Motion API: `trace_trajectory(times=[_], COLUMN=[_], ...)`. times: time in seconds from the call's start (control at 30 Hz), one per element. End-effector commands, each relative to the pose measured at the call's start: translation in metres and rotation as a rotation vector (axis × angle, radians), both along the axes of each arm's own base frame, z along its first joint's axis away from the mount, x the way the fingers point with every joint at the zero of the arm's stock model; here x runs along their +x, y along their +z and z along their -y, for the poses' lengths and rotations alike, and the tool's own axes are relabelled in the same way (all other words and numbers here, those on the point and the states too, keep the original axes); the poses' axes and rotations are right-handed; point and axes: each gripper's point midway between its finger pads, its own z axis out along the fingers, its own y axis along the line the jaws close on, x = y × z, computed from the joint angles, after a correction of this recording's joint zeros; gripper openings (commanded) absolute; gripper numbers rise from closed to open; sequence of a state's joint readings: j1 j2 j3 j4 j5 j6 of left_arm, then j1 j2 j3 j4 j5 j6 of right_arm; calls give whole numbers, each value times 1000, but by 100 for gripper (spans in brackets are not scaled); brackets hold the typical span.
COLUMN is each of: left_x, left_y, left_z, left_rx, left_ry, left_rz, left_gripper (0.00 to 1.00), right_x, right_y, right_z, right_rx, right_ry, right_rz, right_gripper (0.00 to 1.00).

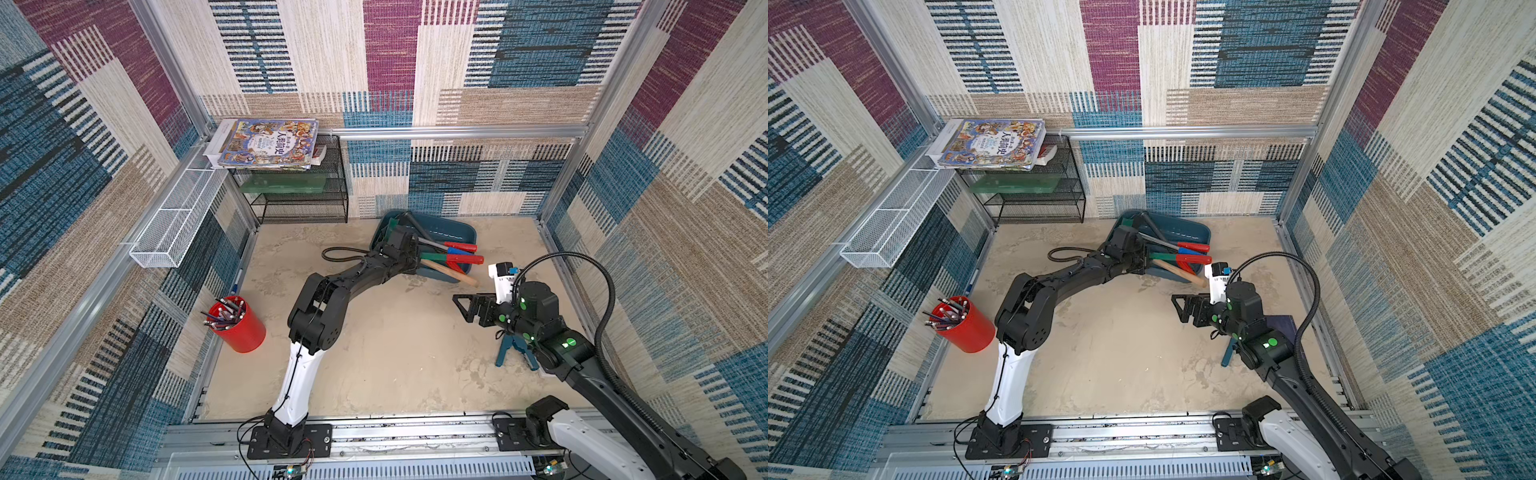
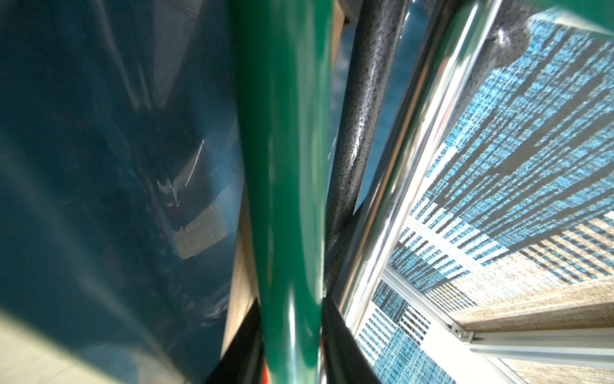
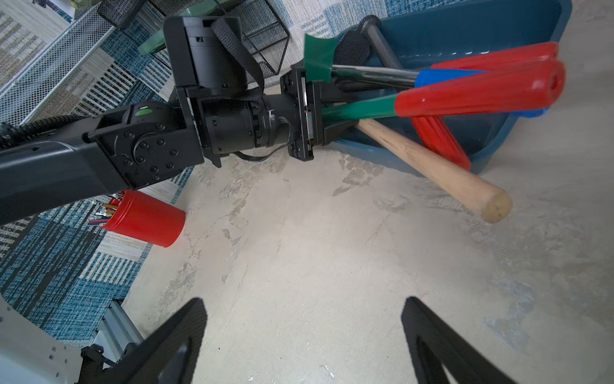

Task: Put the small hoe into the storage box
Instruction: Place the hoe in the storage box.

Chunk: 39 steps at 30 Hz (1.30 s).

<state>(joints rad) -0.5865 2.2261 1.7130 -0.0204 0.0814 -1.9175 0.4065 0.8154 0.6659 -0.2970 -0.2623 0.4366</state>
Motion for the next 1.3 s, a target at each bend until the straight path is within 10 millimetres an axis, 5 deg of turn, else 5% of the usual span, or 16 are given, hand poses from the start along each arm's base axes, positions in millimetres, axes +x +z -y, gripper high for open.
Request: trace_trajectory(times=[0.0, 0.77, 1.27], left_x=[5, -1, -9], left_y=[17, 22, 30], left_z=[0, 7, 5], left_rx=[2, 14, 31], left_ry=[2, -55, -65], left_rz=[48, 56, 73], left_gripper=[35, 41, 55], right_x=[1, 2, 3], right_y=[3, 3, 2], right_z=[-2, 0, -1], right_rx=[5, 9, 15], right_ry=[11, -4, -2], right_rz=[15, 19, 15], right_gripper=[96, 96, 96])
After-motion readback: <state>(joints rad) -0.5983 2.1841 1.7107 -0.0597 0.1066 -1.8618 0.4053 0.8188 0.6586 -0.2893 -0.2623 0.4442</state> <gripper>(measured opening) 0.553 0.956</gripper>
